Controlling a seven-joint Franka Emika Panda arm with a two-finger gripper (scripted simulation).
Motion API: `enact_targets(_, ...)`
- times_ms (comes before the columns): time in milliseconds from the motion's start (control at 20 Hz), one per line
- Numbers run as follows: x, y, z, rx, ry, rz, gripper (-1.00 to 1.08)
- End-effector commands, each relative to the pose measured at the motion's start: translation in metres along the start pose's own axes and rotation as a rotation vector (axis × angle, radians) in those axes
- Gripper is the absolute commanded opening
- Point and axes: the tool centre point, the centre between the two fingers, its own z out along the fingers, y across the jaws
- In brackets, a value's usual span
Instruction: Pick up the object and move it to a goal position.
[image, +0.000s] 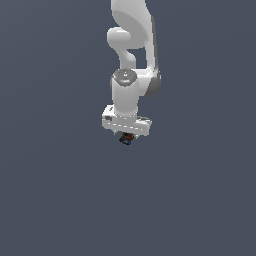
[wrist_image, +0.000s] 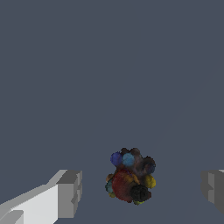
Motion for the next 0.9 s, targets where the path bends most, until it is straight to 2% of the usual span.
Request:
enact_targets(0, -0.013, 0.001, 0.012, 0.001, -0.004, 0.058, 1.0)
enact_targets(450, -0.044, 0.006, 0.036, 0.0, -0.013, 0.184, 1.0)
enact_targets(850, -0.048, 0.007, 0.04, -0.001, -0.015, 0.198, 1.0)
